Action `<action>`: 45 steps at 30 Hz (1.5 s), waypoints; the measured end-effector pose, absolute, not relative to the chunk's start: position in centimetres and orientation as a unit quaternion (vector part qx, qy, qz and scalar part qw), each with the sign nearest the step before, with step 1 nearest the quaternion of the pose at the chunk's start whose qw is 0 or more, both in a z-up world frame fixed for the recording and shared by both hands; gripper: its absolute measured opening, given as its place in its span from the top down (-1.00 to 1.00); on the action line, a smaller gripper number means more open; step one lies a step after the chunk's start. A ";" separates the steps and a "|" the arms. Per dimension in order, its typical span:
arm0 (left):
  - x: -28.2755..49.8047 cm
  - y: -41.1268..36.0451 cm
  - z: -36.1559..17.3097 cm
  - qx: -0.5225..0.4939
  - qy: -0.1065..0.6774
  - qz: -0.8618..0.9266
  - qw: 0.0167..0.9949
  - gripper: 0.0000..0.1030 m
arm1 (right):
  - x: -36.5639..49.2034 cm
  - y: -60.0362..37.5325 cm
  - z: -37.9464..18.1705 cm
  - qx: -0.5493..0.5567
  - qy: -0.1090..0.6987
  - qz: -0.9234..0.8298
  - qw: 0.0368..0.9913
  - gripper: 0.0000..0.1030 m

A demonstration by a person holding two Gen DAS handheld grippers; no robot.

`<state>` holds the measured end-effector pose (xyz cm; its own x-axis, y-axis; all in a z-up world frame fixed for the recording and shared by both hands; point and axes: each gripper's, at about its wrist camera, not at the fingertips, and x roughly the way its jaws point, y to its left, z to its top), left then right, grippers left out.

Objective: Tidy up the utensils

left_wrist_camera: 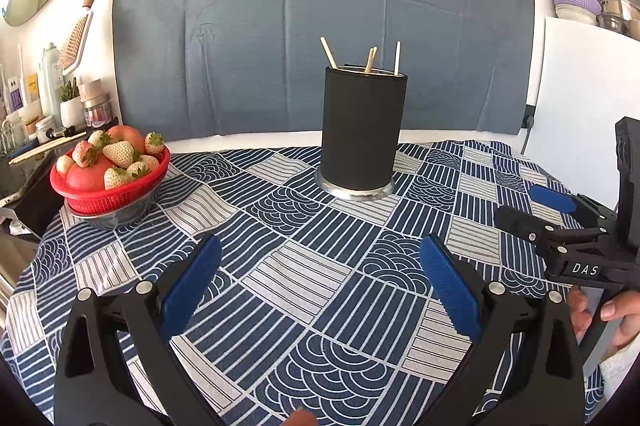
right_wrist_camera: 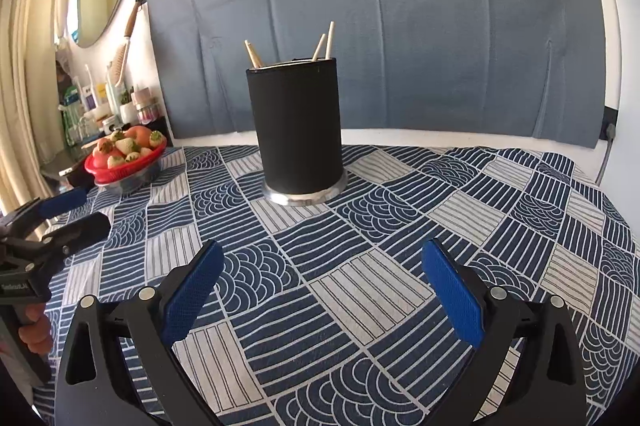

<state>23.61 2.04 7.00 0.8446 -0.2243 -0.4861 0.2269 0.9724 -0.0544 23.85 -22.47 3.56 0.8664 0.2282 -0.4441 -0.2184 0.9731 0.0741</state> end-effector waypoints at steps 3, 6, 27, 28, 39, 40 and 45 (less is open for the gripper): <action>23.9 2.2 6.1 -0.004 0.261 -0.099 0.960 -0.89 | 23.5 -21.8 3.6 -0.007 0.228 0.115 0.967 -0.85; 24.2 2.9 5.9 -0.029 0.270 -0.101 0.957 -0.89 | 23.5 -21.2 3.5 -0.022 0.232 0.123 0.965 -0.85; 24.1 3.2 5.7 -0.029 0.271 -0.078 0.959 -0.89 | 23.5 -20.8 3.4 -0.028 0.236 0.135 0.962 -0.85; 24.1 3.2 5.7 -0.030 0.271 -0.078 0.959 -0.89 | 23.4 -20.9 3.4 -0.027 0.236 0.135 0.962 -0.85; 24.0 2.7 5.7 -0.018 0.270 -0.078 0.960 -0.89 | 23.5 -21.1 3.4 -0.021 0.237 0.142 0.961 -0.85; 24.1 2.7 5.7 -0.018 0.270 -0.078 0.959 -0.89 | 23.5 -21.1 3.4 -0.022 0.238 0.142 0.961 -0.85; 24.0 2.8 5.7 -0.020 0.270 -0.077 0.960 -0.89 | 23.5 -21.1 3.4 -0.022 0.237 0.143 0.961 -0.85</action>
